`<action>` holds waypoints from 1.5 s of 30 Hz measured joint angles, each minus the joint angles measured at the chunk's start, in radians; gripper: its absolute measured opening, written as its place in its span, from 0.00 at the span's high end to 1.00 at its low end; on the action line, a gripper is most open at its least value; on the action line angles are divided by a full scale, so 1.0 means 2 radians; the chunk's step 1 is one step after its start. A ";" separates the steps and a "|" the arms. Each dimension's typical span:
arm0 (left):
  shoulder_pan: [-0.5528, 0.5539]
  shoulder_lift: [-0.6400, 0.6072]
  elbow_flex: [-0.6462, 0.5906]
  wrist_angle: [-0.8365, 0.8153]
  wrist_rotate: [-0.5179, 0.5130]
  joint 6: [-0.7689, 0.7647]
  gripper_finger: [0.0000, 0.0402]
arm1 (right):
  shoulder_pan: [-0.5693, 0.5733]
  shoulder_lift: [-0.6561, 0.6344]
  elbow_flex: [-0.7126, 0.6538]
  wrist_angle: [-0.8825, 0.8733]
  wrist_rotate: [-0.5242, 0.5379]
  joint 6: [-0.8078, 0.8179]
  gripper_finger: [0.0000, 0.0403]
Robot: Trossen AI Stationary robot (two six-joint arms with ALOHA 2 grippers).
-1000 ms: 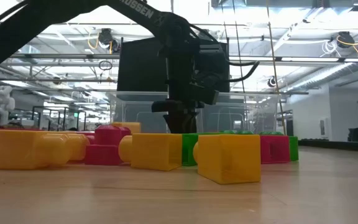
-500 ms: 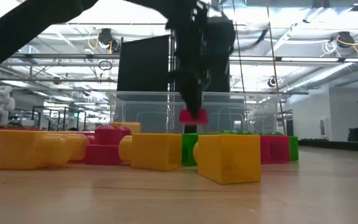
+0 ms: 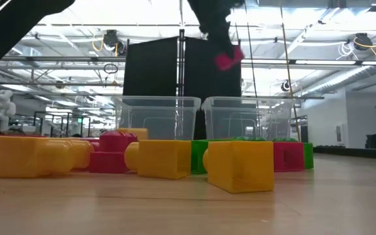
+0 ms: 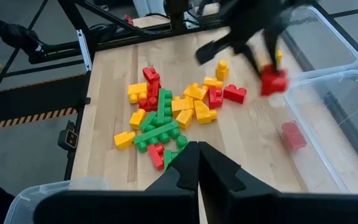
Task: Sort blocks
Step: Put the red game piece into the top right transparent bin, then put the green piece into the bottom right transparent bin
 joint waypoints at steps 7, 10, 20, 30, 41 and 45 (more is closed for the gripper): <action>0.051 -0.010 0.000 0.152 -0.054 -0.029 0.91 | 0.000 0.002 0.000 0.002 0.002 0.000 1.00; 0.075 0.003 0.000 0.194 -0.050 -0.031 0.91 | 0.000 0.002 0.000 0.002 0.002 0.002 1.00; 0.112 0.047 -0.001 0.165 0.015 -0.042 0.80 | 0.000 0.002 0.000 0.001 0.002 0.012 1.00; 0.110 0.077 -0.001 0.131 0.011 -0.043 0.55 | 0.000 0.002 0.000 0.001 0.002 -0.001 1.00; 0.026 -0.029 0.002 0.056 0.046 -0.011 0.51 | 0.000 0.002 0.000 -0.002 0.002 -0.002 1.00; -0.015 -0.023 -0.001 0.019 0.080 0.053 0.51 | 0.000 0.002 0.000 -0.002 0.002 -0.004 1.00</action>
